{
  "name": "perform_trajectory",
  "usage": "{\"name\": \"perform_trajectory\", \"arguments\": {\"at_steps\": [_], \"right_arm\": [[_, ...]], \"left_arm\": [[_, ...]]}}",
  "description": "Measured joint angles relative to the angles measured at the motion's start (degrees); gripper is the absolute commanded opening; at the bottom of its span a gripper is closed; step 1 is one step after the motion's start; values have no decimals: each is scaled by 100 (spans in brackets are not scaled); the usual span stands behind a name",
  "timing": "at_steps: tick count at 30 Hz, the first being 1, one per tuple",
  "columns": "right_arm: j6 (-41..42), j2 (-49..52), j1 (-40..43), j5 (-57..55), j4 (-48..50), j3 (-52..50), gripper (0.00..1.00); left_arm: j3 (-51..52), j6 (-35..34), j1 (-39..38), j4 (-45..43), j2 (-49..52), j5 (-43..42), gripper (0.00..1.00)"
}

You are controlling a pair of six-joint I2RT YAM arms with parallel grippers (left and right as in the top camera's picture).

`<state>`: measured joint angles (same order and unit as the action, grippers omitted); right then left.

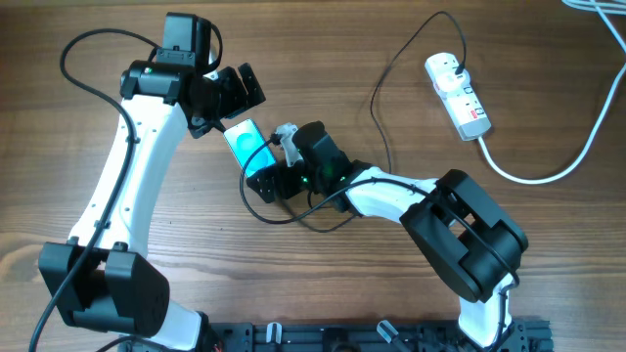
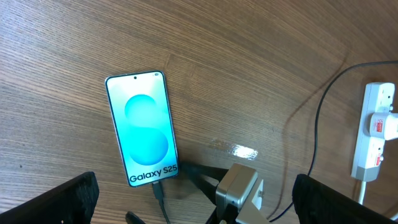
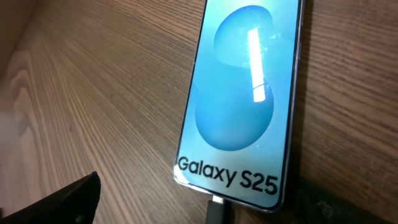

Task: Plug charger to phone and switch on socket
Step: 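Open the right gripper and move it toward the power strip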

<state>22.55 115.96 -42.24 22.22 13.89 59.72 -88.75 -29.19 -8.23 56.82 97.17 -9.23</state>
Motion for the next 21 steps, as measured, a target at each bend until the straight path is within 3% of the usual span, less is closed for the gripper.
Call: {"name": "perform_trajectory", "arguments": {"at_steps": [9,15,21], "right_arm": [[-190,-870,358,-236,-616,-11,100],[-275,-2127,1453,-647,-2103,9,100],[-339,-2393,2846,-1456,-3200,7,100]], "left_arm": [[0,0,0,0,0,2,100],[0,0,0,-2,0,0,100],[0,0,0,0,0,2,100]]}}
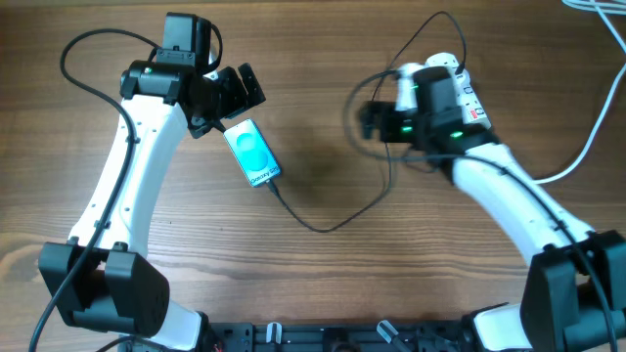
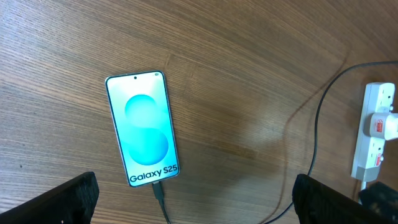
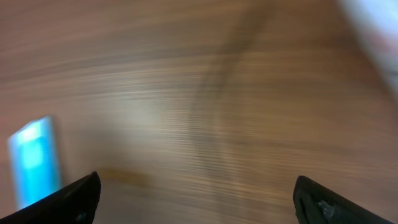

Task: Plug charger to phone and switch on socket
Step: 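Open the right gripper and move it toward the power strip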

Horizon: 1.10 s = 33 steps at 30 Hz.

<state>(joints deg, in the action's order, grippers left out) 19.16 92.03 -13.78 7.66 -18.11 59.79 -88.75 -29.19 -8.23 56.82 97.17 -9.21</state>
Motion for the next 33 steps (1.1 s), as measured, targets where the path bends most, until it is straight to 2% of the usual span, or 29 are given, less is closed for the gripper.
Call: {"name": "perform_trajectory", "arguments": {"at_steps": [9,17,18,19,20,21,23,26,29,33], "right_arm": [[-7,0,1646,-503,-566,-52,100],[-4,55,2284,-584,-570,-197,100],[-4,55,2291,-581,-557,-201,87],[-4,57,2291,-581,-542,-201,63],[-15,57,2288,-579,-509,-203,30],[-85,59,2288,-551,-470,-203,4],[-153,59,2288,-481,-426,-201,4],[-153,68,2288,-448,-887,-46,4],[-151,111,2288,-450,-1652,673,4],[-153,223,2288,-448,-2570,2243,4]], "left_arm": [[0,0,0,0,0,0,100],[0,0,0,0,0,0,100],[0,0,0,0,0,0,100],[0,0,0,0,0,0,100],[0,0,0,0,0,0,100],[0,0,0,2,0,0,100],[0,0,0,0,0,0,100],[0,0,0,0,0,0,100],[0,0,0,0,0,0,100],[0,0,0,0,0,0,100]]}}
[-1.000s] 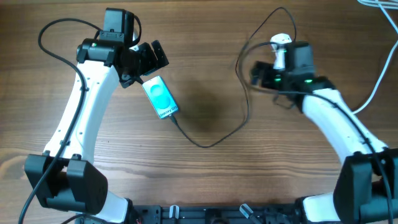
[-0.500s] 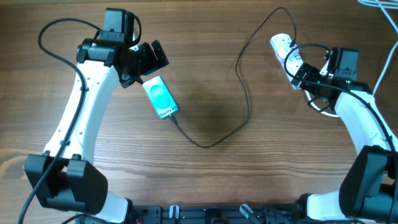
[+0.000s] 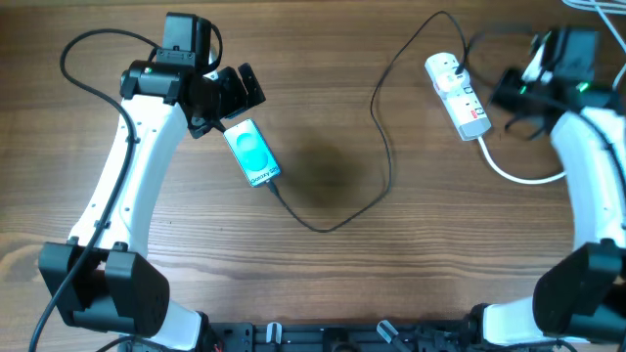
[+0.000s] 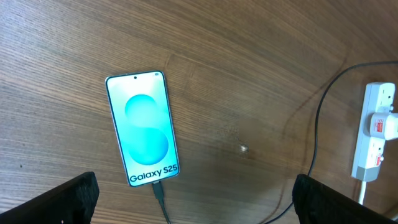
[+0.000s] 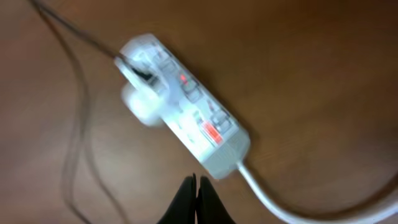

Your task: Plug charger to phone and switch on socket

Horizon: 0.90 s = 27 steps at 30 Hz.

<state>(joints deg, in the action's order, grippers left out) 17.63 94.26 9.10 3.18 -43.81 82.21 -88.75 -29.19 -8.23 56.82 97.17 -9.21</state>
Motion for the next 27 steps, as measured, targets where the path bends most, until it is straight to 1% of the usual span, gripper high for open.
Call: {"name": "perform_trajectory", "arguments": {"at_steps": [1,4,7,8,9,10,11,13,17,19,27], "right_arm": [[0,70,0,-2,-249,516,4],[-111,389,0,0,-577,1373,4],[-236,857,0,-7,-466,1663,5],[-256,1047,0,-22,-437,1663,10],[-267,1257,0,-26,-439,1663,32],[-273,1434,0,-26,-442,1661,45],[-306,1661,2,-26,-437,1661,57],[-308,2076,2,-26,-439,1661,73],[-527,2896,2,-24,-437,1659,86],[-656,3189,2,-24,-437,1655,90],[-776,3296,22,-269,-201,1652,96]], "left_arm": [[0,0,0,0,0,2,100],[0,0,0,2,0,0,100],[0,0,0,0,0,0,100],[0,0,0,0,0,0,100],[0,0,0,2,0,0,100],[0,0,0,0,0,0,100],[0,0,0,2,0,0,100],[0,0,0,2,0,0,100],[0,0,0,0,0,0,100],[0,0,0,2,0,0,100],[0,0,0,2,0,0,100]]}}
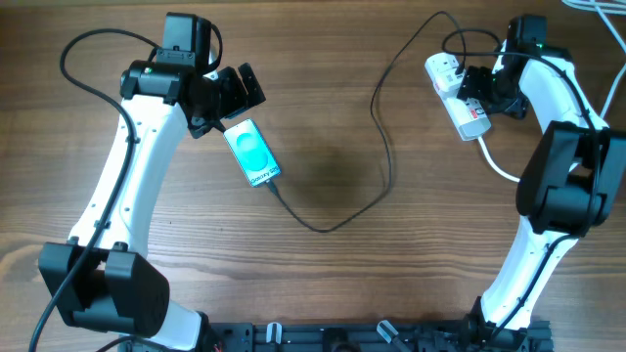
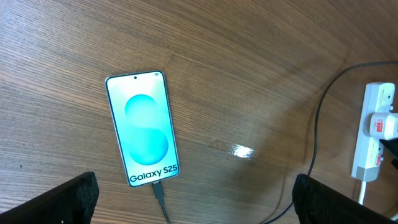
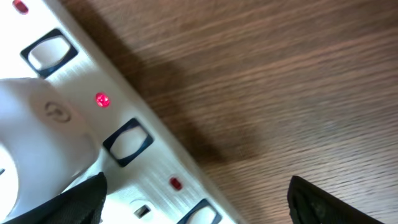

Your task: Plug charger to phone and switch on socket

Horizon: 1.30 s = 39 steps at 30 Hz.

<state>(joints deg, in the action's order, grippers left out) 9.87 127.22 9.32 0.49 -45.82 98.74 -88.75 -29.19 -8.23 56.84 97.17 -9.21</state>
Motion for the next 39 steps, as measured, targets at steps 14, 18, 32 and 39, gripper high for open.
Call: {"name": "perform_trajectory", "arguments": {"at_steps": [14,18,32,39], "right_arm": [[-15,0,61,-254,352,-2,100],[-13,0,61,-249,323,-66,99],[-101,-9,59,-164,136,-22,100],[57,-15,31,-638,254,-22,100]], "left_arm": [[0,0,0,-2,0,0,100],[0,0,0,0,0,0,100],[0,0,0,-2,0,0,100],[0,0,0,-2,0,0,100]]}}
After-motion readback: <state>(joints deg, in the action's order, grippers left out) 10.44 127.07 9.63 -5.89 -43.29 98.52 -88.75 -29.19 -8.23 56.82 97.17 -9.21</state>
